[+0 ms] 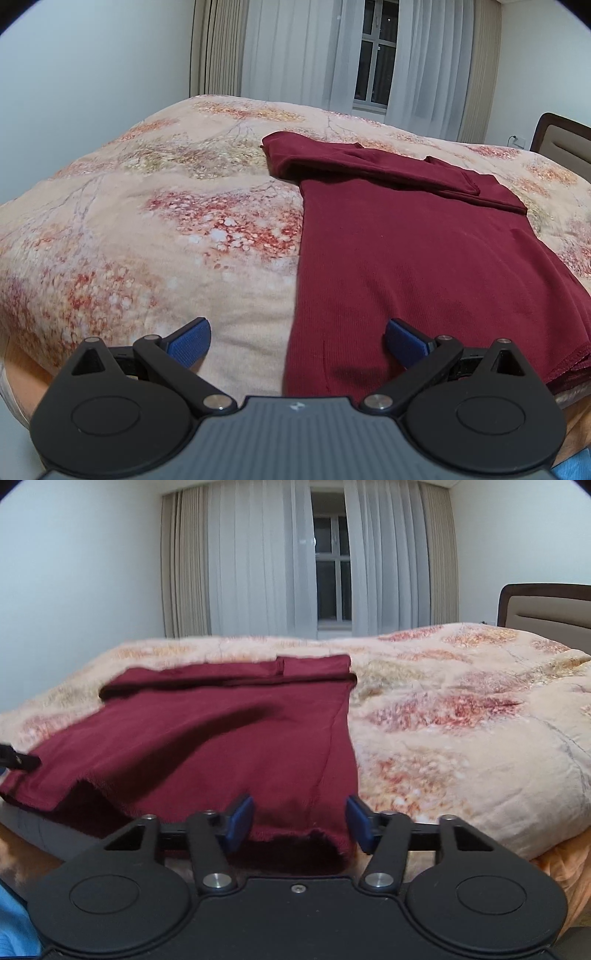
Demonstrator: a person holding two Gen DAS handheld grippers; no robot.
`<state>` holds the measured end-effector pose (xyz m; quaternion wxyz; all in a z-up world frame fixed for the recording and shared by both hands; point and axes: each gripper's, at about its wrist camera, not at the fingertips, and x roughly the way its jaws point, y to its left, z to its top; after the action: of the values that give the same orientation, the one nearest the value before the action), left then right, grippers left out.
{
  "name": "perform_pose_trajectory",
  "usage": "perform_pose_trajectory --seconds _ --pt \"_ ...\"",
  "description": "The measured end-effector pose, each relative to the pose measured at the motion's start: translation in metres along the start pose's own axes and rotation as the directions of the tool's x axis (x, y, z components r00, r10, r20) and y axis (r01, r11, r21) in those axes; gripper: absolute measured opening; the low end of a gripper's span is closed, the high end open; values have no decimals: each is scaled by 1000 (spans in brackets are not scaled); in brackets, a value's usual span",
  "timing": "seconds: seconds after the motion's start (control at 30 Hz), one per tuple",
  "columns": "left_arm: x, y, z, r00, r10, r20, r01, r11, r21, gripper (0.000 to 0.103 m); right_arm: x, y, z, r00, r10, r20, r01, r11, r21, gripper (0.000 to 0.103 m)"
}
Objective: Fold small clothes
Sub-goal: 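Grasp the sweater hem with the right gripper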
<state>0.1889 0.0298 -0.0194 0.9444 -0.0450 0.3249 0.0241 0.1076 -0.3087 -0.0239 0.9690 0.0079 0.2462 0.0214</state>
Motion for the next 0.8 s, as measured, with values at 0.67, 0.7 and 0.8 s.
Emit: perform_pose_trajectory --seconds 0.67,0.7,0.8 --pt "-1 -1 -3 1000 5 5 -5 1000 5 103 -27 -48 15 997 -64 31 59 985 160 12" --pt "-1 -2 -4 1000 8 5 -8 1000 9 103 -25 -52 13 998 -60 19 56 984 172 12" --pt "-2 -2 -4 1000 10 8 -10 1000 16 103 -15 -55 5 999 -45 -23 49 980 192 12"
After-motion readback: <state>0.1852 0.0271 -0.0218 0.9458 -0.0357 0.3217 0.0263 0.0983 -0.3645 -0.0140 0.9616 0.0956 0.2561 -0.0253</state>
